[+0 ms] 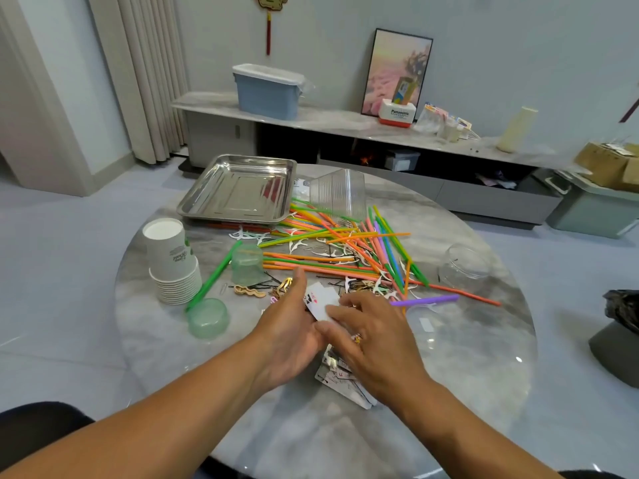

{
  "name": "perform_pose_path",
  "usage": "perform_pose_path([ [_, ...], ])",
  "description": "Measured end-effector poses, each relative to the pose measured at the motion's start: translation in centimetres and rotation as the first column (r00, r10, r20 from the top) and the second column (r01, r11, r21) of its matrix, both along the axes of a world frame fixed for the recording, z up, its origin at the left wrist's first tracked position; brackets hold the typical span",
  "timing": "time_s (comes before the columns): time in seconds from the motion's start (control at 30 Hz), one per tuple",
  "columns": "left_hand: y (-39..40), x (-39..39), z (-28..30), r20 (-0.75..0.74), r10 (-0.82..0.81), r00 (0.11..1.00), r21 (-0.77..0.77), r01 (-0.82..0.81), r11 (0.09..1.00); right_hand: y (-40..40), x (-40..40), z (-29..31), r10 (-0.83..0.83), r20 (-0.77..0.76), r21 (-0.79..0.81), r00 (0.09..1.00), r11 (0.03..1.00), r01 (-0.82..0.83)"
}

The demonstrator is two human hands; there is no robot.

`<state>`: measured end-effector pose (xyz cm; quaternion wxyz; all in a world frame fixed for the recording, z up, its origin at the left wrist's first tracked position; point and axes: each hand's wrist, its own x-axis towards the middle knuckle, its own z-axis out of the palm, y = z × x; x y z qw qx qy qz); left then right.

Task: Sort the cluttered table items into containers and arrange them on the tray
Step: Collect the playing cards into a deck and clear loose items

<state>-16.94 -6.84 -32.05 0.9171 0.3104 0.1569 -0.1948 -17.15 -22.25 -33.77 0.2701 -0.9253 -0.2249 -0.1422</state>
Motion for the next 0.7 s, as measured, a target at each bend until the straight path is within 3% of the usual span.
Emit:
perform_pose_path([
  [0.07, -0.2, 0.0, -0.3, 0.023, 0.053, 0.998, 0.038, -0.054, 0.998, 0.0, 0.3, 0.3, -0.042, -0.085, 0.081, 0.995, 0.996, 0.049],
  [0.13, -0.2, -0.2, -0.3, 0.054, 0.084, 0.995, 0.084, -0.089, 0.993, -0.2, 0.8, 0.7, -0.062, -0.269, 0.279, 0.961, 0.950, 0.140],
  [0.2, -0.3, -0.2, -0.3, 0.108, 0.022, 0.994, 0.158, -0.039, 0.987, -0.4, 1.6, 1.2, 0.051, -0.504, 0.498, 0.862, 0.833, 0.242],
  [0.27, -0.2, -0.2, -0.3, 0.117, -0.081, 0.990, 0.328, 0.039, 0.944, -1.2, 2.6, 2.0, 0.111, -0.606, 0.578, 0.788, 0.742, 0.340],
  [0.33, 0.0, 0.0, -0.9, 0.092, -0.205, 0.974, 0.573, 0.117, 0.811, -3.0, 3.9, 2.7, 0.035, -0.673, 0.495, 0.739, 0.763, 0.415],
  [0.43, 0.1, -0.6, -2.4, 0.018, -0.360, 0.933, 0.833, 0.186, 0.522, -5.7, 4.8, 2.6, -0.192, -0.716, 0.124, 0.671, 0.911, 0.393],
  [0.53, -0.1, -1.7, -4.0, -0.073, -0.524, 0.849, 0.944, 0.228, 0.238, -5.8, 4.1, 1.6, -0.340, -0.677, -0.226, 0.653, 0.940, 0.254],
  [0.6, -0.4, -2.2, -5.0, -0.110, -0.592, 0.799, 0.991, 0.132, -0.007, -5.1, 3.6, 1.1, -0.415, -0.616, -0.384, 0.670, 0.900, 0.204],
  [0.63, -0.6, -2.3, -5.3, -0.119, -0.603, 0.789, 0.993, 0.080, -0.091, -4.9, 3.5, 1.0, -0.441, -0.588, -0.427, 0.678, 0.881, 0.202],
  [0.7, -0.9, -2.5, -5.7, -0.120, -0.608, 0.785, 0.986, 0.022, -0.166, -4.6, 3.3, 0.7, -0.465, -0.546, -0.471, 0.698, 0.858, 0.204],
])
